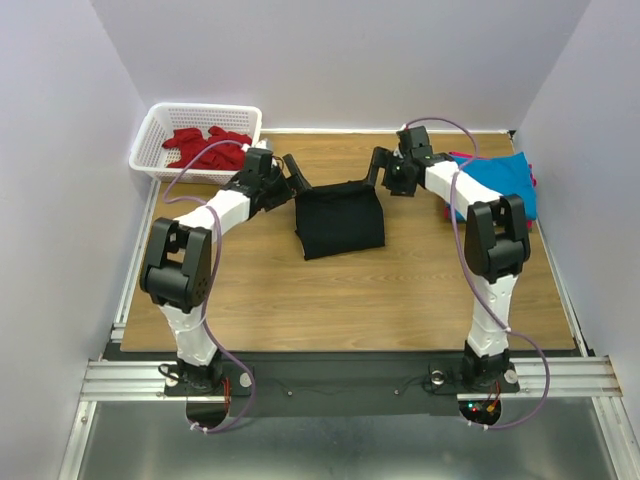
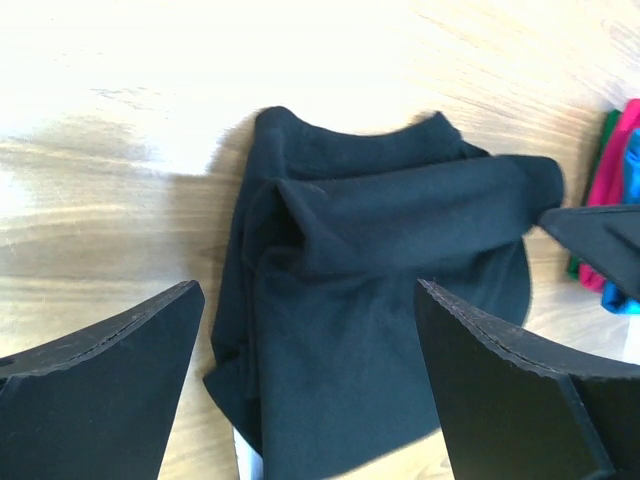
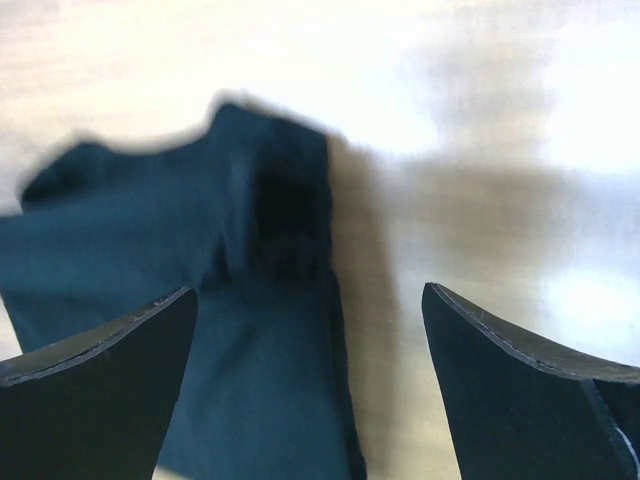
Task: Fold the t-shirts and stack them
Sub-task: Fold the tshirt
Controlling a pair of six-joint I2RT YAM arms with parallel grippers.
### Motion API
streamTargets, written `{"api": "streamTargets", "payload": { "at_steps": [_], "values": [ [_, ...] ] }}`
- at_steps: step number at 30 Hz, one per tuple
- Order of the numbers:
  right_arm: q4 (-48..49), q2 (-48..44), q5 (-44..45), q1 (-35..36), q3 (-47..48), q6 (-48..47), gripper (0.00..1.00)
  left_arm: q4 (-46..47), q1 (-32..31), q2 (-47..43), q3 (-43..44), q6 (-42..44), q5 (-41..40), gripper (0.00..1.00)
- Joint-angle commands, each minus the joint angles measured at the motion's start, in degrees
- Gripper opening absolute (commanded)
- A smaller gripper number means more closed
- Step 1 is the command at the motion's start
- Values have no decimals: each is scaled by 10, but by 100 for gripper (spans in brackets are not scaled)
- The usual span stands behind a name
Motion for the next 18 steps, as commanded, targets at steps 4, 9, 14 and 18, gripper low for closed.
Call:
{"api": "streamTargets", "payload": {
  "at_steps": [4,9,14,18],
  "values": [
    [21,-93,-37,5,-110,-34,100,27,-1,-122,-75,12,12,98],
    [32,-152,-53,7,-125,-31,100,44,-7,-123,-62,19,62,98],
    [62,-173,-164,11,-129,-23,100,67,-14,-76,-25,11,112,99],
    [81,-122,-203,11,-110,-6,100,78,-14,-12,10,3,126,99]
  ]
}}
